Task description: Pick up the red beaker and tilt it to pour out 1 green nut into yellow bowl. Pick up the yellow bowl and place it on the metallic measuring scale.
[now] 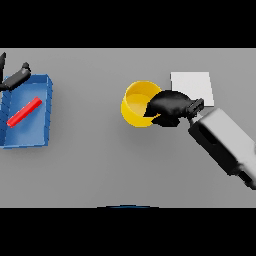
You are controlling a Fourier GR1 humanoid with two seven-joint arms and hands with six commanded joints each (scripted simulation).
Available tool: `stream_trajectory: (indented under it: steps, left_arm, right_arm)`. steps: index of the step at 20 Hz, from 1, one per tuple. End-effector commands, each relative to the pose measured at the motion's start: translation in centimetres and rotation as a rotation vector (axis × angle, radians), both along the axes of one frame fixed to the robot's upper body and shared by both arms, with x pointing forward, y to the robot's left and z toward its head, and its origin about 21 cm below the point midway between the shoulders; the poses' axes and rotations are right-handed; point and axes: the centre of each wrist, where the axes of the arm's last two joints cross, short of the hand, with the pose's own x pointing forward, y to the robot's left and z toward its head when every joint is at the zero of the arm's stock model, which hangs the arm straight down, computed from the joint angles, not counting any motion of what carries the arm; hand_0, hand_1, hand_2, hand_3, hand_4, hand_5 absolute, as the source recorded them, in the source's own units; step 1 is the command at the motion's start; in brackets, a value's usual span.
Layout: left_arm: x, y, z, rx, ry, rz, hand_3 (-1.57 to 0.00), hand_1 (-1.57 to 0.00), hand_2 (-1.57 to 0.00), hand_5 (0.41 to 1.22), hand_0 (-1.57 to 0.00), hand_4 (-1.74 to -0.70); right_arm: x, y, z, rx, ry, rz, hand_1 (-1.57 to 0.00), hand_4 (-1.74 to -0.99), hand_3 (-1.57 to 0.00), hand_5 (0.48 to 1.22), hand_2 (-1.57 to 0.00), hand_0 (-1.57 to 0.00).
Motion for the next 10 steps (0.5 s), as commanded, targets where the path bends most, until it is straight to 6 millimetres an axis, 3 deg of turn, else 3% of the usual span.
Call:
stream_trajectory:
  steps: [1,2,7,10]
  left_arm:
    - [-0.2,0.4,-0.2,0.0,0.003,-0.001,0.0,0.0,0.0,0.747,0.0,-0.8]
    - [0.0,0.5,-0.1,0.002,0.004,0.005,0.0,0.0,0.0,0.748,0.0,-0.79]
    - [0.3,0.4,0.2,-0.005,0.002,0.012,0.0,0.0,0.0,0.754,0.0,-0.8]
    - [0.1,0.7,0.0,-0.001,-0.001,0.02,0.0,0.0,0.0,0.755,0.0,-0.8]
  right_arm:
    - [0.3,-0.3,0.3,-0.002,-0.017,-0.016,-1.56,-1.723,-1.27,1.219,-1.56,-1.57]
    - [0.5,-0.8,0.8,-0.013,-0.037,-0.038,-1.53,-1.723,-1.28,1.22,-1.57,-1.47]
    - [2.3,-3.6,2.2,-0.032,-0.096,-0.139,-1.56,-1.726,-1.41,1.221,-1.57,-1.54]
    - [3.3,-5.6,2.2,-0.059,-0.114,-0.202,-1.56,-1.725,-1.38,1.221,-1.57,-1.55]
